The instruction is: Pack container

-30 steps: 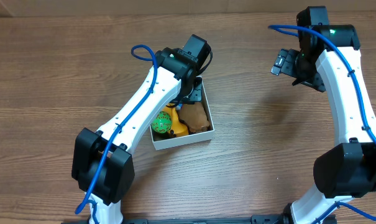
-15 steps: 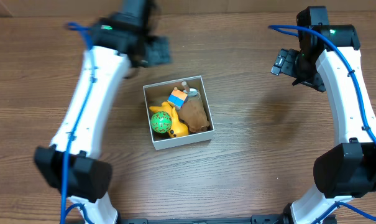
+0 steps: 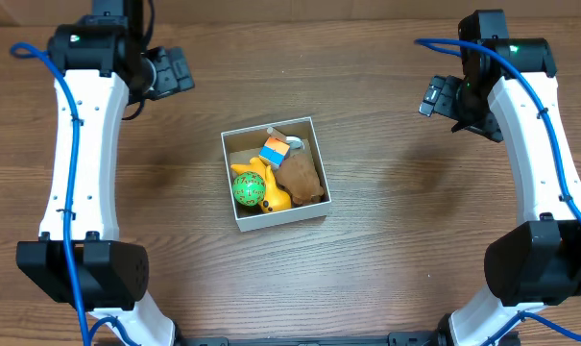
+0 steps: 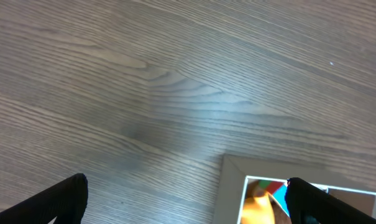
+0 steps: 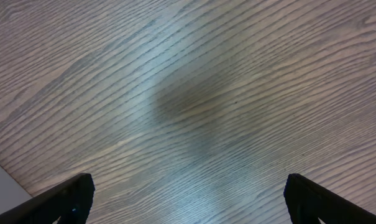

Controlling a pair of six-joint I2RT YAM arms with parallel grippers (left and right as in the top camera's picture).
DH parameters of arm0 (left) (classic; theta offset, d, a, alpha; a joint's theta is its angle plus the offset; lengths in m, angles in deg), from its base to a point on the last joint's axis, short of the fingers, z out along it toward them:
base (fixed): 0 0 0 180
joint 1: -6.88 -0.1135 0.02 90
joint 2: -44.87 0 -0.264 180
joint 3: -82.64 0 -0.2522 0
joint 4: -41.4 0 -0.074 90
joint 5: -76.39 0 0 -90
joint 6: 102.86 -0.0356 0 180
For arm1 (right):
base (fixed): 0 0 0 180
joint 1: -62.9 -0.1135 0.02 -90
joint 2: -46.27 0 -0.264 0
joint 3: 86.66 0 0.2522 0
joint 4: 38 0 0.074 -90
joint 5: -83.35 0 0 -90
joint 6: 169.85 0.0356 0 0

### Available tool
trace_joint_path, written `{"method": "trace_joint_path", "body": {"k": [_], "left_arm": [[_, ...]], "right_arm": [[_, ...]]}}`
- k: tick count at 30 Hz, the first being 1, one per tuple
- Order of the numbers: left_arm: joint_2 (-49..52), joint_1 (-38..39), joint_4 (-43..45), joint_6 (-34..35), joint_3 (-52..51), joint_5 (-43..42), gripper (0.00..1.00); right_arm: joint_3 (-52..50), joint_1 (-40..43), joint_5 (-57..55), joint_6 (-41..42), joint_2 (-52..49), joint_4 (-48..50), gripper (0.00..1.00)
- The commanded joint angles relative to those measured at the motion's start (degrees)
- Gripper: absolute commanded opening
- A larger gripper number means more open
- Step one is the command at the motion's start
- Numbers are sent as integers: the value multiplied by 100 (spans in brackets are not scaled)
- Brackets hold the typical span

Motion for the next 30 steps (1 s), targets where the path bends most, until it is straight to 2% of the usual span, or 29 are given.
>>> {"method": "trace_joint_path", "body": {"k": [1, 30], "left_arm": [[-74, -11, 4, -155, 50, 28, 100], [-74, 7, 20, -153, 50, 28, 100]], "right_arm": [[114, -11, 2, 7, 155, 26, 100], [114, -11, 2, 7, 330, 24, 100]]}}
